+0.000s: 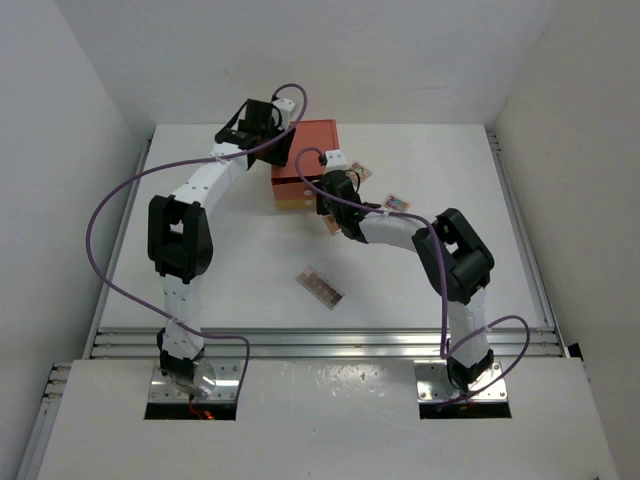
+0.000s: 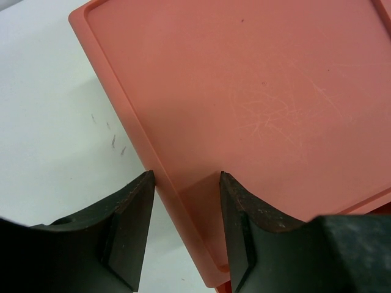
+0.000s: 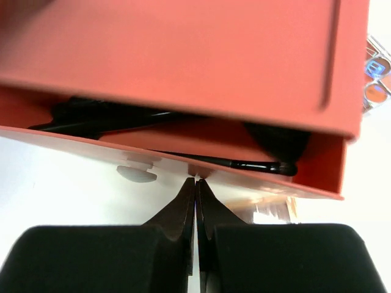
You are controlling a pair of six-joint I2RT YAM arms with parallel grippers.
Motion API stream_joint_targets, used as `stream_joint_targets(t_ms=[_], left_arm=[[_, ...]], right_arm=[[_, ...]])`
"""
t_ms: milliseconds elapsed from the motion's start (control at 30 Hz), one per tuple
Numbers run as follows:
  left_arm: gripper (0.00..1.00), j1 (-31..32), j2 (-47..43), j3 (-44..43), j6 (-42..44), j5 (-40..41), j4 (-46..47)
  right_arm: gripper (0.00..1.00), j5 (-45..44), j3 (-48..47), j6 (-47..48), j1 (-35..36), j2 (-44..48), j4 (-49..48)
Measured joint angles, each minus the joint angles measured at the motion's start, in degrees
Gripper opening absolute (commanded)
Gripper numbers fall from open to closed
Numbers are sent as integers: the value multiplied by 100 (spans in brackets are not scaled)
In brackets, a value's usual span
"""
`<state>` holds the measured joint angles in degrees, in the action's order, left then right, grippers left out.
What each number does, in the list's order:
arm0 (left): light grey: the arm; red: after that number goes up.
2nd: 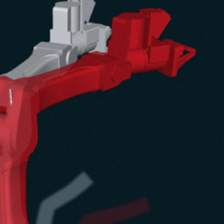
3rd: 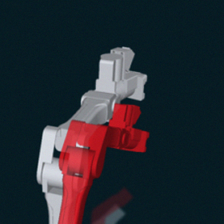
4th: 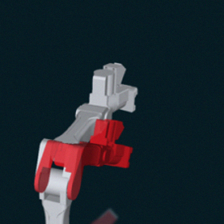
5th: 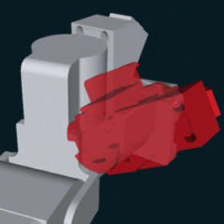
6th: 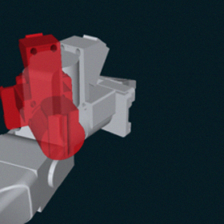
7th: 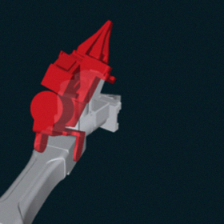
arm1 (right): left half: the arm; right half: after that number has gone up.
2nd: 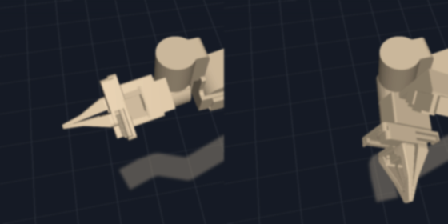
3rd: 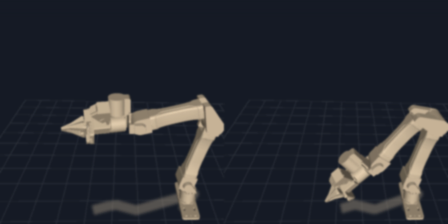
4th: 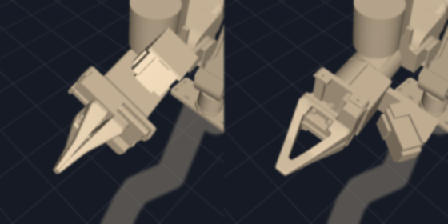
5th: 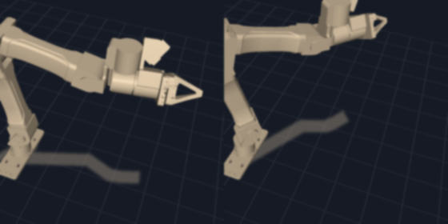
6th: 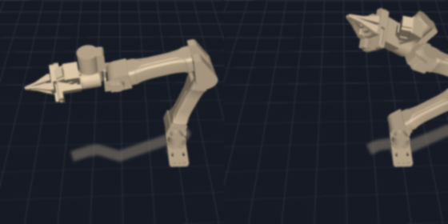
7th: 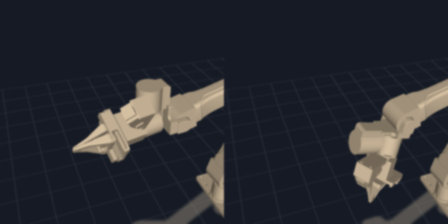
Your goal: Organize the makeup
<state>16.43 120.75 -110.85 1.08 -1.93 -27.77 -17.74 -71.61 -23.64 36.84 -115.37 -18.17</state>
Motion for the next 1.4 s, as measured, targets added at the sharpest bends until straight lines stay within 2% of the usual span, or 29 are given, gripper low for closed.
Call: stream_joint_targets(t_ms=[300,400,433,667,1133,1400], left_arm=[[51,0,0,4,-4,-24,11],[51,0,0,4,-4,-33,11],[51,0,0,4,-4,-39,11],[51,0,0,4,-7,-48,11],[51,-2,46,-44,-11,-157,26],[51,-2,140,-160,-17,-214,52]], right_arm=[[5,-522,-389,-337,9,-562,-267],[21,-730,-439,-455,52,-638,-315],[37,-748,-439,-507,70,-656,-323],[54,-1180,-483,-916,317,-876,-350],[55,-1521,-1246,-1237,387,-1670,48],[44,-1690,-1381,-1078,391,-1759,57]])
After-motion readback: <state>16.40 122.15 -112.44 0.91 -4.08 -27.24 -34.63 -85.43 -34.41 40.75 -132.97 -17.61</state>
